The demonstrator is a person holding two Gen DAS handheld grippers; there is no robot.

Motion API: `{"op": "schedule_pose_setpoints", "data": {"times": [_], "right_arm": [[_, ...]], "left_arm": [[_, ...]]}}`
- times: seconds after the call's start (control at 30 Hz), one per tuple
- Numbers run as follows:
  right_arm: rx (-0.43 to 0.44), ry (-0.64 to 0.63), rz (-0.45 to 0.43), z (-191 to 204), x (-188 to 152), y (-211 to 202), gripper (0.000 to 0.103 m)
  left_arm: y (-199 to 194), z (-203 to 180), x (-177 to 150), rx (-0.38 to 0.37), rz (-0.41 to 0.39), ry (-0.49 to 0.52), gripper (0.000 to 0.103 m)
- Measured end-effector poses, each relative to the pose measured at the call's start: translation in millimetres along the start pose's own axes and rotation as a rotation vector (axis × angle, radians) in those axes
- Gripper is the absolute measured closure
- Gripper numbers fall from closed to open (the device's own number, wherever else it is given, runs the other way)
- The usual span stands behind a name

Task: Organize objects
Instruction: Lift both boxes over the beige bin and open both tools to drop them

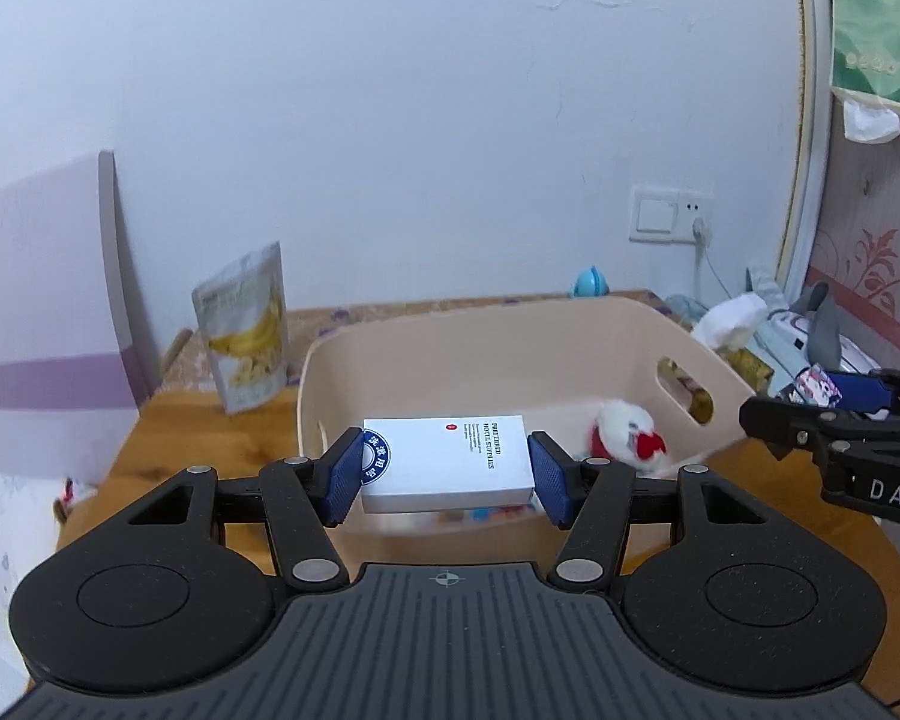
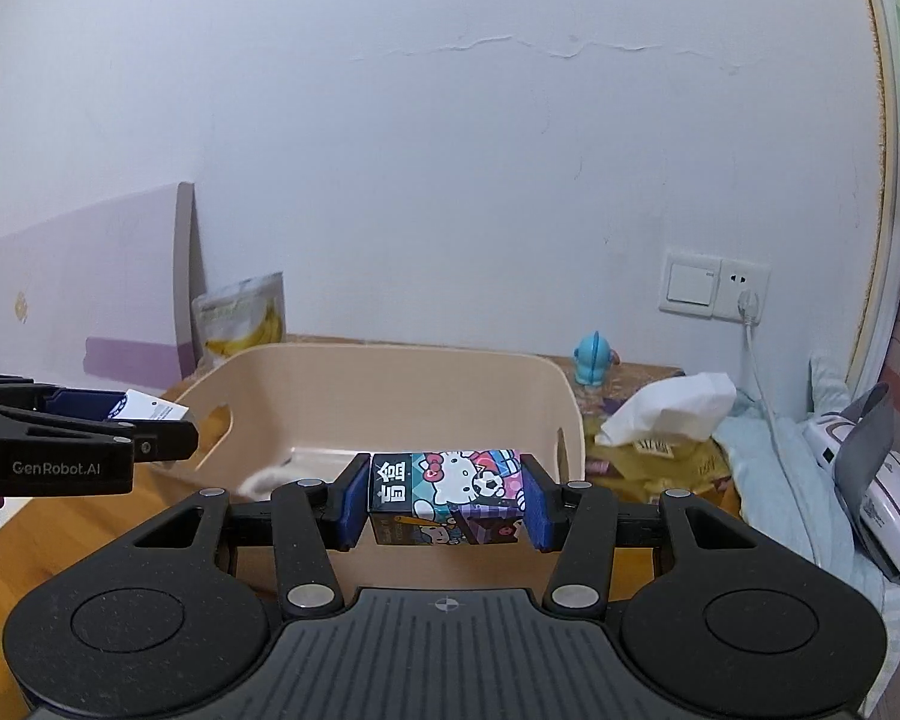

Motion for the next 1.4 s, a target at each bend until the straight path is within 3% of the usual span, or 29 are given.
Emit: {"op": "schedule_pose_setpoints", "data": {"times": [0.6,1.0,1.4], "right_arm": [[-0.005,0.049,0.050,-3.7,25.8,57.3,0.056],[-0.010,-0.002,0.123,4.8,18.8,97.3,0.056],[-0.009,-0.051,0.238,10.2,-9.9,125.4,0.055]], "left_arm": [[67.9,4.8,31.6,-0.047,0.057,-0.001,0.044],[113.9,8.6,14.5,-0.025,0.169,0.032,0.043],[146.8,5.5,-13.8,-0.071,0.308,0.015,0.043]]}}
Point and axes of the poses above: each gripper's, at about its wrist camera, not at the fingertips, and y roughly the way its jaws point, z to its left, x to its top, the point moved 6 cm from there along y, roughly the way its jaws point, and after that the axes turned 10 degrees about -x, right-handed, at the moved point
